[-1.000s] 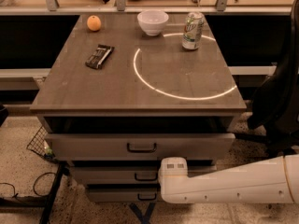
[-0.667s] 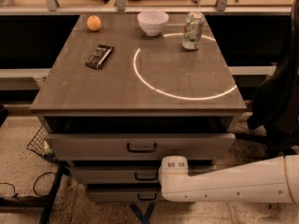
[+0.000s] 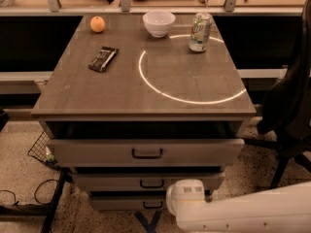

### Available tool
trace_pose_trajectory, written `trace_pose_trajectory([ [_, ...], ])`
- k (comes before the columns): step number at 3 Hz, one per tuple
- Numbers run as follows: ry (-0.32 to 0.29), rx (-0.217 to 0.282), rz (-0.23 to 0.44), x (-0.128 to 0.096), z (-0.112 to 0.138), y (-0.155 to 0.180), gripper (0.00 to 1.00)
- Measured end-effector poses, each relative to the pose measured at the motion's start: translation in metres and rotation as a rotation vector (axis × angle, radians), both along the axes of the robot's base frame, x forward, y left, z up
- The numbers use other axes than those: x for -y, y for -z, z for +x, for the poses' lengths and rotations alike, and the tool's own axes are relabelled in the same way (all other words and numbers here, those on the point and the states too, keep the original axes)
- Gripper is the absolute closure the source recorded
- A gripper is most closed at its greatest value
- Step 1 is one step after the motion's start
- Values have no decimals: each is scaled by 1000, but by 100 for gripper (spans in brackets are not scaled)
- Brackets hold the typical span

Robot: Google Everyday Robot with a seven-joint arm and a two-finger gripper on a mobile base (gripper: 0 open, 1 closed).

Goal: Close middle drawer

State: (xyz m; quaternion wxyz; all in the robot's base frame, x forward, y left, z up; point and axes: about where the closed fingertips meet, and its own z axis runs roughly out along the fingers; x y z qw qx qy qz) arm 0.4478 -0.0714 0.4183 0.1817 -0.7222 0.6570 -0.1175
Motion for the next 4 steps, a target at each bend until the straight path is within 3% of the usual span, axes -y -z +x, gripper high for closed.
trace_pose_trajectory([
  [1, 6, -64, 82, 22, -70, 0, 100],
  [2, 110, -157, 128, 99, -150, 8, 100],
  [3, 181, -226, 228, 129, -191, 25, 100],
  [4, 142, -291, 322, 117, -203, 49, 100],
])
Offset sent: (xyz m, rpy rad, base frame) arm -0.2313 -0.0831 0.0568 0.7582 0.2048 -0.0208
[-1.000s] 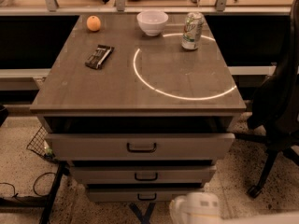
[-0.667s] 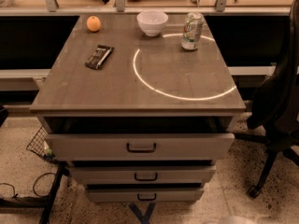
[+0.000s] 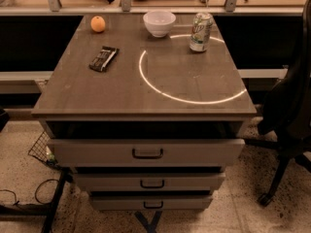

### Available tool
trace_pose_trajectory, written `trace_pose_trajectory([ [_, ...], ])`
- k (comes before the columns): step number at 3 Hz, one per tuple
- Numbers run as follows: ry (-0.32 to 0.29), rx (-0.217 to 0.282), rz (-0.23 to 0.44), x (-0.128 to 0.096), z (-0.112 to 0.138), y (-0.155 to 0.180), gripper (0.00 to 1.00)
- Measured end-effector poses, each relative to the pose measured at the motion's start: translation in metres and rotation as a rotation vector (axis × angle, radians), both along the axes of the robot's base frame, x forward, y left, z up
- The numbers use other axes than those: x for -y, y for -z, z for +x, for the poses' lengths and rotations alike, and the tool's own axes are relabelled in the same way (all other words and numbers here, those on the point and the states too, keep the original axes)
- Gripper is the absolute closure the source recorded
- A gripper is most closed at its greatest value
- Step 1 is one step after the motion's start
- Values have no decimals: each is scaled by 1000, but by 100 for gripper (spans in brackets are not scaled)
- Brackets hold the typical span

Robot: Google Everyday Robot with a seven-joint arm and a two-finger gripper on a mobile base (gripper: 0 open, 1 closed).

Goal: Close middle drawer

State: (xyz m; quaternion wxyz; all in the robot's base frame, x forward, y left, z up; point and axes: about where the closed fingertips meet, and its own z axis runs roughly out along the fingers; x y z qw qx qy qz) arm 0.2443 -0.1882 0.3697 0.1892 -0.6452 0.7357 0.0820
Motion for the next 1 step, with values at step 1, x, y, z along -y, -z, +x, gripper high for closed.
trace_pose_trajectory([
  [1, 5, -68, 56, -4, -23, 15, 100],
])
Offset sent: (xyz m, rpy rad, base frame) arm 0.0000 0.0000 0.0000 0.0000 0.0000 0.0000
